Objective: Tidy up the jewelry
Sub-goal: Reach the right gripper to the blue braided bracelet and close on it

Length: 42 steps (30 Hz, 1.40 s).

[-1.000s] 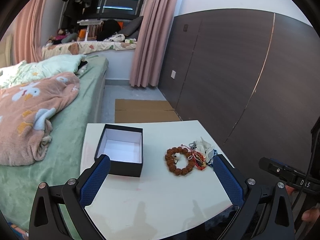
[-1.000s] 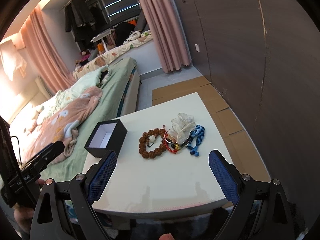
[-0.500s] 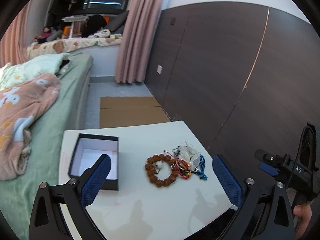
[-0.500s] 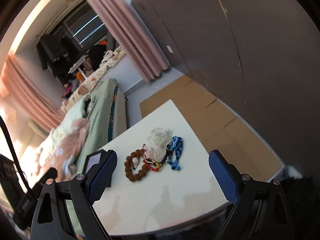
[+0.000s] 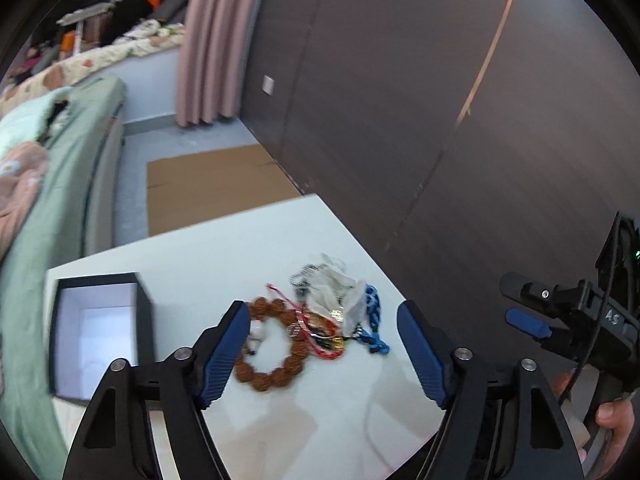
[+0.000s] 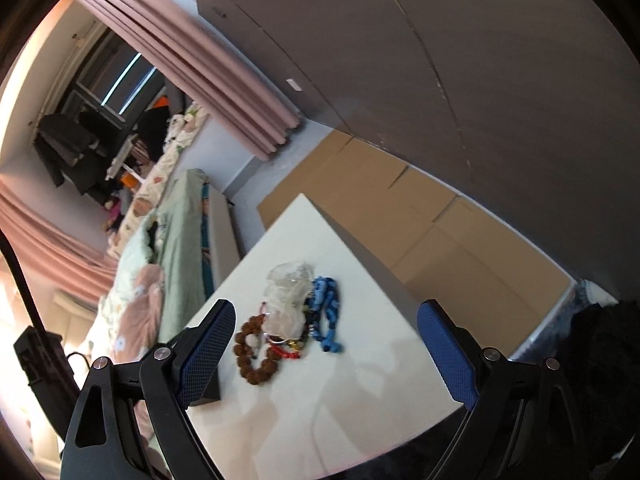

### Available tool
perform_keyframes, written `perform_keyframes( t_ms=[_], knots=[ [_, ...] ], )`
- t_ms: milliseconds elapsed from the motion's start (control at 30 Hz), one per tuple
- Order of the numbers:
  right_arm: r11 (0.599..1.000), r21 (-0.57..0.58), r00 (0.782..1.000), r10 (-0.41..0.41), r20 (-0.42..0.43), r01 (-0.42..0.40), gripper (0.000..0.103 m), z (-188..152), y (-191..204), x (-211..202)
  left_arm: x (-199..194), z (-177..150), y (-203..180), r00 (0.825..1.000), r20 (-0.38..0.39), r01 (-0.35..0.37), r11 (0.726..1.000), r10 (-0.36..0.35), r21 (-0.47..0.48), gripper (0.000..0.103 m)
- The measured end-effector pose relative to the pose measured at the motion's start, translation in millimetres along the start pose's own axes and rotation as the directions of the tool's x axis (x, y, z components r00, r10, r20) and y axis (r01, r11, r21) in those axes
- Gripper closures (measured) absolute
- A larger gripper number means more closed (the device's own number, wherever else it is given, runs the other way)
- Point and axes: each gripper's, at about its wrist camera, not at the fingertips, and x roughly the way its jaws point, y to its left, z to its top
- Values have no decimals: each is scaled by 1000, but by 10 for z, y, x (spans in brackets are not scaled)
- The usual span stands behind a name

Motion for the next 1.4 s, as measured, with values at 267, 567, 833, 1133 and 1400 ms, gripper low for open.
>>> perform_keyframes(
  t_ms=[267,567,833,1133,1400],
  knots=[
    [997,18,997,-70,-31,71,13,72,-141,92,527,40,-188,995,-96,43,995,-35,85,33],
    [996,61,992,-61,-114,68,15,103,-198,355,987,-57,-202,989,-146,53,991,-35,121,55],
    [996,10,985,-86,-151,88,18,47,-9,546,925,-35,-36,991,-123,68,995,-59,69,103],
    [990,-20,977,-140,-159,138,33,115,38,735,576,103,157,993,-37,108,994,-108,5,103],
    [983,-101,964,-172,-205,154,47,131,258,1062,346,228,387,993,35,117,992,-115,-50,103]
  ],
)
